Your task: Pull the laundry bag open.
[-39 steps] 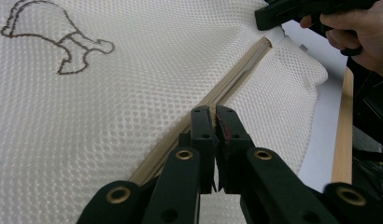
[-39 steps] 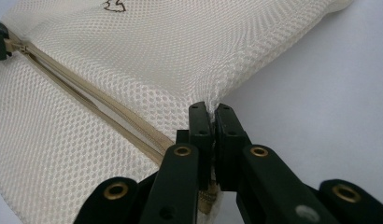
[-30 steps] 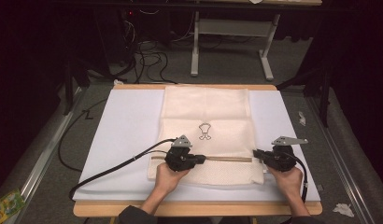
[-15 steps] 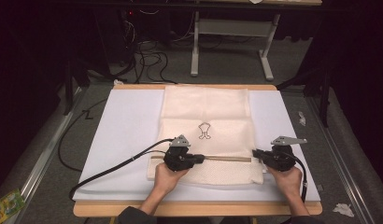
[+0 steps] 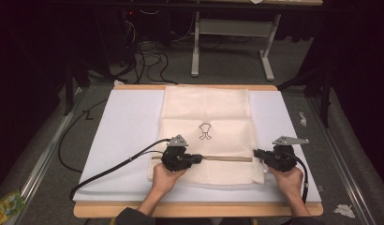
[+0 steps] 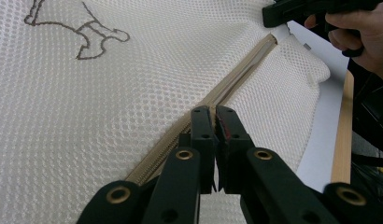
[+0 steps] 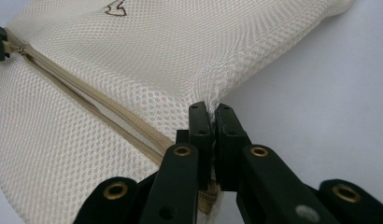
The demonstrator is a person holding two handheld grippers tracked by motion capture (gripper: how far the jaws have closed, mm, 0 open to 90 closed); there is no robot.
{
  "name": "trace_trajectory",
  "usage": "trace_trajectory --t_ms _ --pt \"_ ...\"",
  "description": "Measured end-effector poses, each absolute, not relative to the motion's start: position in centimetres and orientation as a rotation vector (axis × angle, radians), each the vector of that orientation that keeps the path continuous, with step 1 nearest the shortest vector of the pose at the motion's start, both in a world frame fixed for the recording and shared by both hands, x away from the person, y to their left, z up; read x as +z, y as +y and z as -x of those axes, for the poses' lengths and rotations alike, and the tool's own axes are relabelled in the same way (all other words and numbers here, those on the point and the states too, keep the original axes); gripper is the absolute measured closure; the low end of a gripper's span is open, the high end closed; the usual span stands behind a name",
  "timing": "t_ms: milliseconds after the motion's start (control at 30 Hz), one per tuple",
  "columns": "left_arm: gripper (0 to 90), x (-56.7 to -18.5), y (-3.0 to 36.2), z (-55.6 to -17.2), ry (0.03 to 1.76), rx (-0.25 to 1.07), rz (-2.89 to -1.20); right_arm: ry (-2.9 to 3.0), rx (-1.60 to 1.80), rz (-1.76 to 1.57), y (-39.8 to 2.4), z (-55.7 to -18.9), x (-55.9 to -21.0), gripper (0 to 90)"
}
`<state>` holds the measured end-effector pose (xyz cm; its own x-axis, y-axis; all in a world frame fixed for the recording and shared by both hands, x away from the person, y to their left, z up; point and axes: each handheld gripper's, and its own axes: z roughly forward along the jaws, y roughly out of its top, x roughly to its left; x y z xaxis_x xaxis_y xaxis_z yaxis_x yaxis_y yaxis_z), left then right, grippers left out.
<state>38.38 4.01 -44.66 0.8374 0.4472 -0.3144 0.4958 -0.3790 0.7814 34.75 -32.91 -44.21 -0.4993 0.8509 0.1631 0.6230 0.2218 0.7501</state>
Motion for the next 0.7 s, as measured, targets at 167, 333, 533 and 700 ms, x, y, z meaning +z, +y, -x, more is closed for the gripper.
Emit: trace_trajectory --t_ms 167,333,533,700 --pt "86.9 -44.6 4.5 -38.4 0.705 -0.063 -2.015 2.213 1.145 -1.383 -32.9 -34.7 -44.1 88.4" --pt "86.9 -44.4 5.3 -38.4 0.712 -0.052 -2.005 2.212 1.141 -1.389 -32.9 -34.7 -44.0 88.4" --pt "86.9 -44.4 5.6 -38.4 0.719 -0.058 -1.997 2.213 1.142 -1.382 -32.8 -34.7 -43.9 88.4" --pt "86.9 -44.3 5.8 -38.4 0.716 -0.049 -2.002 2.212 1.143 -1.384 -32.8 -34.7 -43.9 88.3"
